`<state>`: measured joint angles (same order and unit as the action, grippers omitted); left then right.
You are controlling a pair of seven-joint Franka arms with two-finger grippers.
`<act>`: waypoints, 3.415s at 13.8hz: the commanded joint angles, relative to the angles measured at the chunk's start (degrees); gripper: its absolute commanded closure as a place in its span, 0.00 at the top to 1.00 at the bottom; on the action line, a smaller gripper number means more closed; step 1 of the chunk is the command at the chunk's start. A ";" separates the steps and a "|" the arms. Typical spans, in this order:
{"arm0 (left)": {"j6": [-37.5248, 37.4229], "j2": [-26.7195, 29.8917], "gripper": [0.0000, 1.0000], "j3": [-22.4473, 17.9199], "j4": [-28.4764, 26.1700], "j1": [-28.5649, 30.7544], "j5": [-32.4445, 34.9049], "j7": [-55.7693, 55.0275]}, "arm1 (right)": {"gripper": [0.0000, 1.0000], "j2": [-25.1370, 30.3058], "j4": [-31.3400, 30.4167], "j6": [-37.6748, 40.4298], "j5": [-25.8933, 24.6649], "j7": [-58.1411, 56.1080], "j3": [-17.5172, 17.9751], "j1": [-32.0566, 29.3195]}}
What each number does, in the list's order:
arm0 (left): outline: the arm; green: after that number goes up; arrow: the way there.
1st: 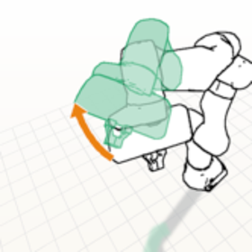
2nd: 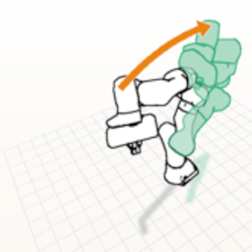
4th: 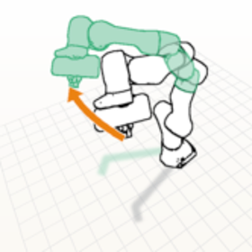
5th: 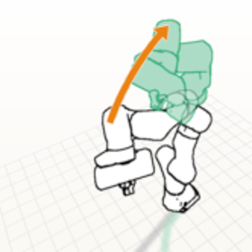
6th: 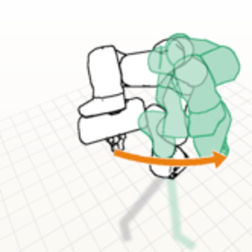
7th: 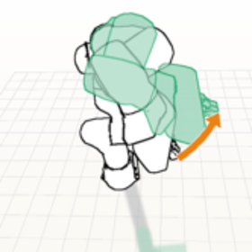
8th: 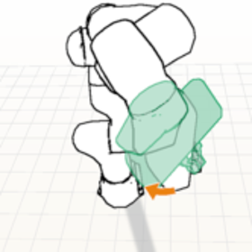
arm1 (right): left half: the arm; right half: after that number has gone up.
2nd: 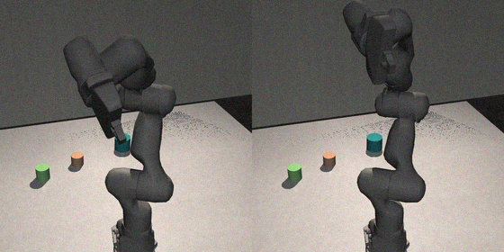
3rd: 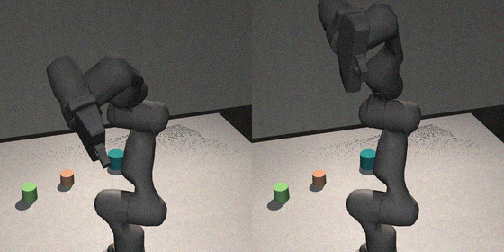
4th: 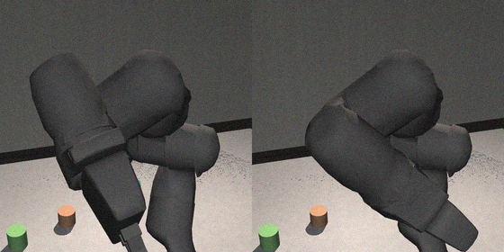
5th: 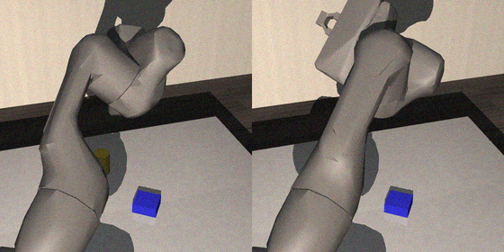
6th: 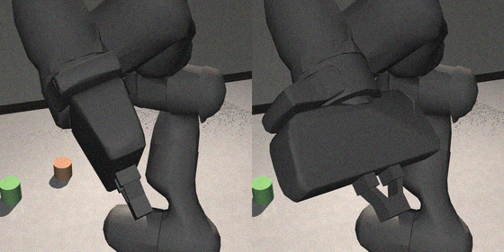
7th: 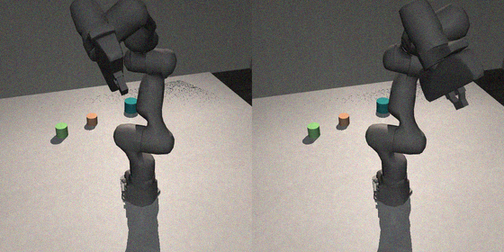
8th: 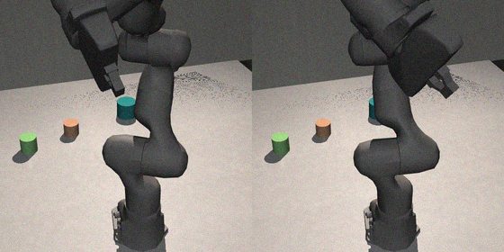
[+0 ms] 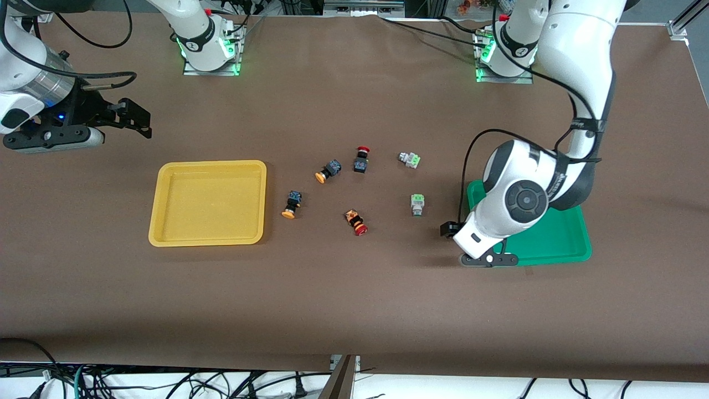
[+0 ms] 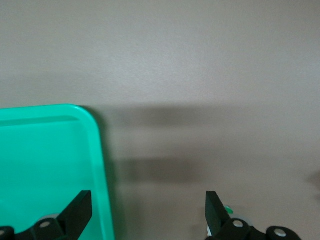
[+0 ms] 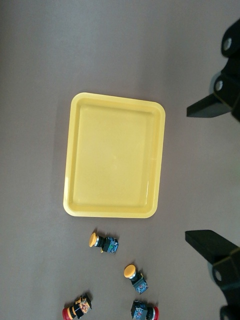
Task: Place green and yellow buttons in trays
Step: 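Grasp a green-capped button with the left gripper and lift it, then lower the green button into the green tray while the right gripper reaches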
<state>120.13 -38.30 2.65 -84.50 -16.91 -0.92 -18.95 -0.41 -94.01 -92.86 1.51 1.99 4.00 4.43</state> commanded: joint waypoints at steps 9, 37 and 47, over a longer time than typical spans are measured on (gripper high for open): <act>10.91 -0.98 1.00 -0.71 -11.73 -8.93 -0.84 -10.49 | 0.99 -0.29 1.11 1.10 0.07 0.74 0.22 -0.04; -0.34 8.25 0.04 -1.42 -18.15 19.52 1.00 21.04 | 0.99 -7.57 1.64 -1.44 -0.28 -0.40 0.22 2.86; 9.77 7.81 0.17 -1.42 -26.86 25.70 1.00 23.69 | 0.99 -15.40 1.11 -3.63 10.00 19.34 0.22 6.36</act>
<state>128.75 -32.13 0.46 -109.81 8.05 -0.66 3.79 -13.44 -93.99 -95.33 10.31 14.50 4.34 9.01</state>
